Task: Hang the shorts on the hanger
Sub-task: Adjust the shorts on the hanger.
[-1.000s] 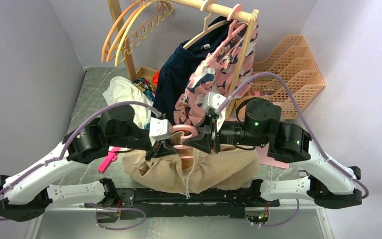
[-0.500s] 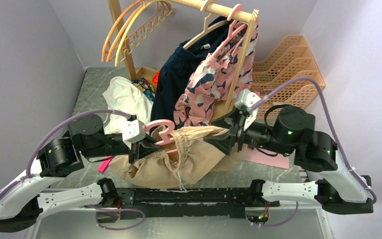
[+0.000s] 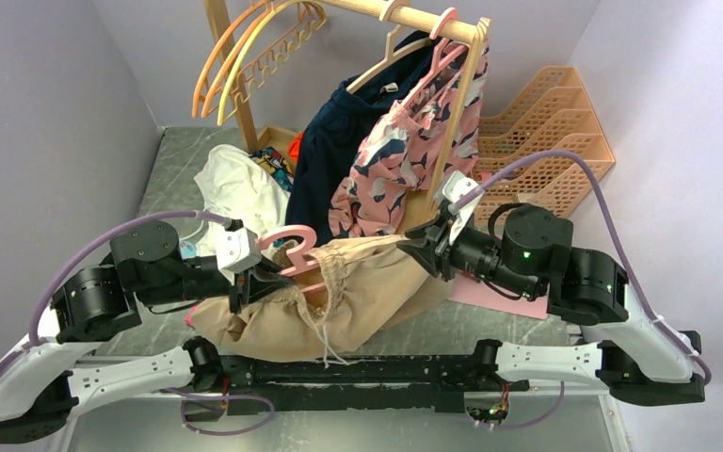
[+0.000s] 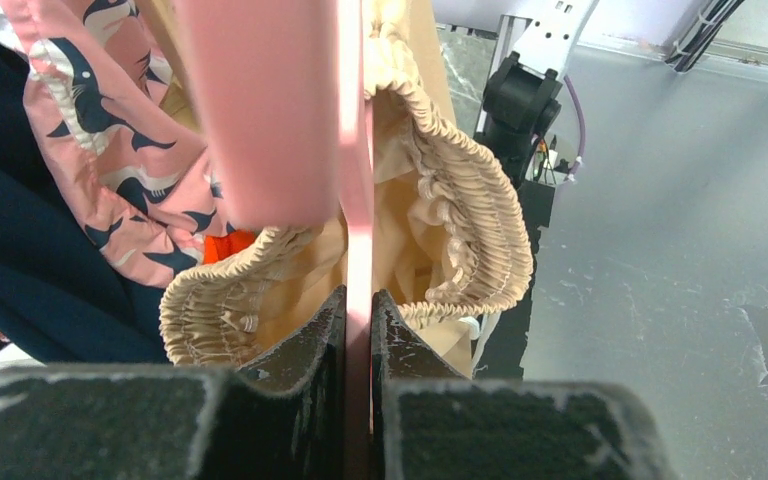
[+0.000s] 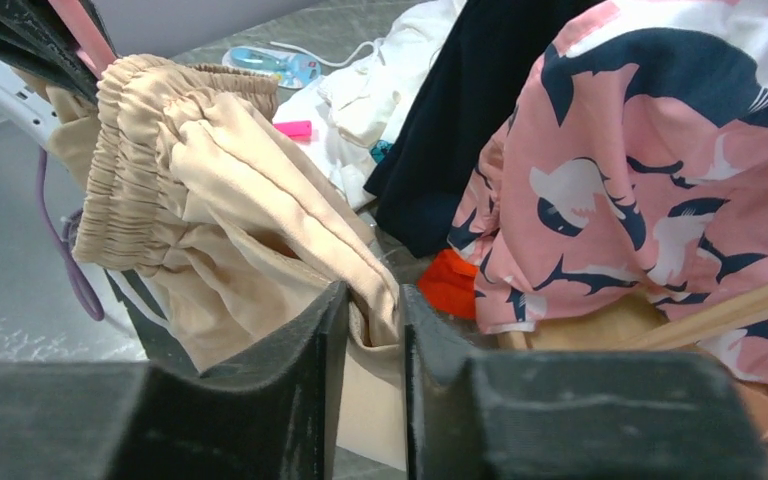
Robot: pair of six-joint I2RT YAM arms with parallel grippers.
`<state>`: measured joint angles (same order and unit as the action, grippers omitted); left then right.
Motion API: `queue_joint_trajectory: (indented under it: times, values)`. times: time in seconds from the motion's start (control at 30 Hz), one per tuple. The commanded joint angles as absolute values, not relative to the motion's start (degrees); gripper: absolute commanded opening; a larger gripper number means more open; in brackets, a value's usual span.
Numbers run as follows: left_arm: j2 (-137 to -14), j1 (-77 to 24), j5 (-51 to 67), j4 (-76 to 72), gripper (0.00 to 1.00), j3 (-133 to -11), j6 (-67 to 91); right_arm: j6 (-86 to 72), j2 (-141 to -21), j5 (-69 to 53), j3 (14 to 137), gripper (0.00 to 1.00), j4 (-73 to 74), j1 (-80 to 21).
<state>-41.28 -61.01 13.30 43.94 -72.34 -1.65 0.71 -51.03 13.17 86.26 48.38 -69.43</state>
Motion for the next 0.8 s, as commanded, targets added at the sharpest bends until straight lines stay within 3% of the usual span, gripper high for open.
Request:
queue_joint_trajectory:
  times: [0.0, 0.17, 0.53, 0.57, 0.6, 0.63, 0.77]
  values:
    - [-40.2, -60.8, 12.1, 40.9, 0.07, -75.1, -1.0, 1.5, -49.8, 15.3, 86.2, 0.18, 49.4, -69.5]
    - [-39.6, -60.8, 11.5, 41.2, 0.07, -74.8, -1.2, 1.2, -49.4, 16.0, 86.5, 0.00, 49.7, -69.6]
    - [-36.4, -60.8, 8.6, 42.0, 0.07, -76.5, 0.0, -2.1, -47.6, 22.1, 89.3, 0.00, 54.1, -69.5]
    - [-36.3, -60.8, 8.8, 42.1, 0.07, -77.0, 0.1, -2.4, -47.6, 20.9, 90.0, 0.05, 54.6, -69.5]
    - [-36.3, -60.8, 9.3, 42.2, 0.07, -77.4, 0.1, -2.5, -47.7, 18.4, 90.9, 0.28, 54.9, -69.6]
    - [-36.4, -60.8, 9.9, 42.4, 0.07, -78.0, 0.1, -2.3, -47.6, 16.3, 92.0, 0.40, 54.7, -69.6]
    - [-37.7, -60.8, 11.3, 43.4, 0.07, -80.8, -0.5, -1.8, -48.7, 11.1, 98.8, 0.57, 53.4, -69.5]
